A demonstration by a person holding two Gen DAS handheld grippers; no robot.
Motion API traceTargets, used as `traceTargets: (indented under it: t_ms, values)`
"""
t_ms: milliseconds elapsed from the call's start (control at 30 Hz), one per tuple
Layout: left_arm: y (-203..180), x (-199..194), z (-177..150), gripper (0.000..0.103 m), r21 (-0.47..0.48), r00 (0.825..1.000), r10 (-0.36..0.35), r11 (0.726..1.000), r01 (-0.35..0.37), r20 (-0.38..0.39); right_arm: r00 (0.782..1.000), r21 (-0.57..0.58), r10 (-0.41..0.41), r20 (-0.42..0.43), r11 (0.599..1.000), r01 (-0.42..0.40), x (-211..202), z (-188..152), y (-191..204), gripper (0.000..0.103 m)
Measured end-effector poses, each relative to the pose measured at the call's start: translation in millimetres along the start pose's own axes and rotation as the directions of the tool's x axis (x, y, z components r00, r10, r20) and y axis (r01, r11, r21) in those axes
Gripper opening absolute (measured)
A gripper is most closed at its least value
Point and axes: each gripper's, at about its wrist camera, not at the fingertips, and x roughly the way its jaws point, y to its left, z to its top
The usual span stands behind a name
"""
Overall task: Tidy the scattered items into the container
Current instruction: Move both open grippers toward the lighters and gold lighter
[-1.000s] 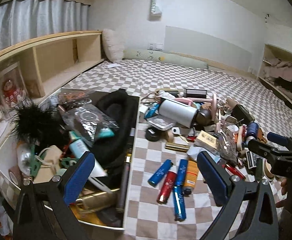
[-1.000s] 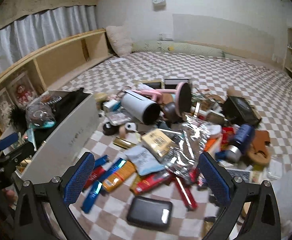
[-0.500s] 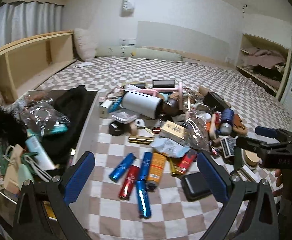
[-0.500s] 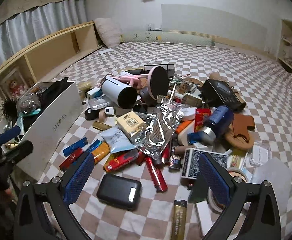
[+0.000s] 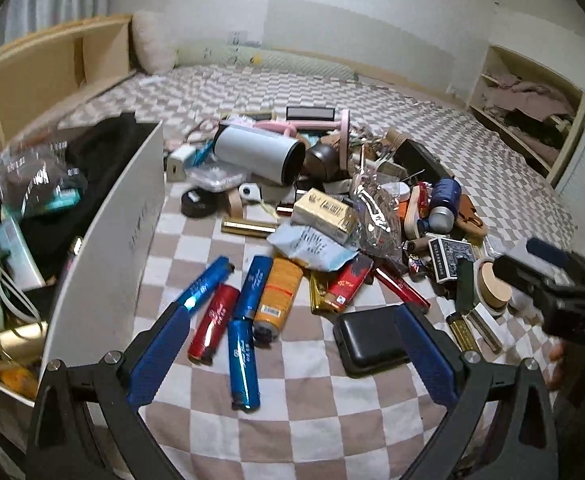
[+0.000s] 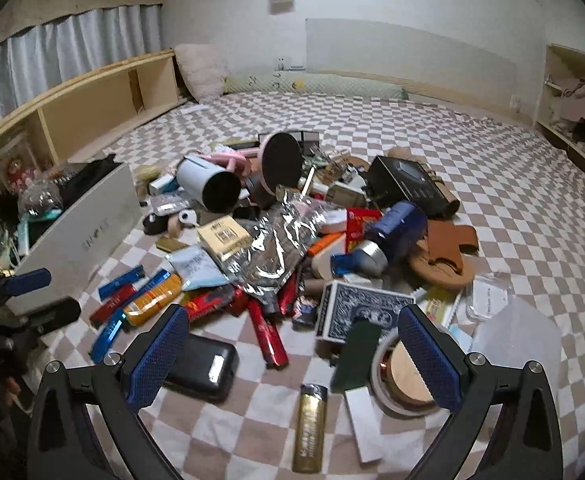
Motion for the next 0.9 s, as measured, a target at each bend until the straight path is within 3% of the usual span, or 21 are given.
traceTargets:
  t_ms: [167,333,667,900]
  values:
    - [-2,8,-4,0.103,0.005,0.999,0.02,1.0,-0.02,-0.031,0.998,0.009,-0.028,-0.056,1.0,0.028,8,-7,-5,0.103]
    - [0,13,-8,0.103,-0.019,0.999,-0.006,1.0,0.006,-0.037,0.993,0.01,-0.06,-0.102,0.998,0.061,14,-13,-10,0.103]
    - [8,31,-15,0.103,-0.061,0.994,-0.027,0.998,0.021,-0.102,0.983,0.088,-0.047,-0.175,0.994,0.063,28,-30,-28,0.103]
    - [8,40,-22,0.103,-0.054,0.991,-0.03,0.998,0.024,-0.127,0.987,0.163,-0.013,-0.162,0.986,0.04,24,-41,-39,0.102]
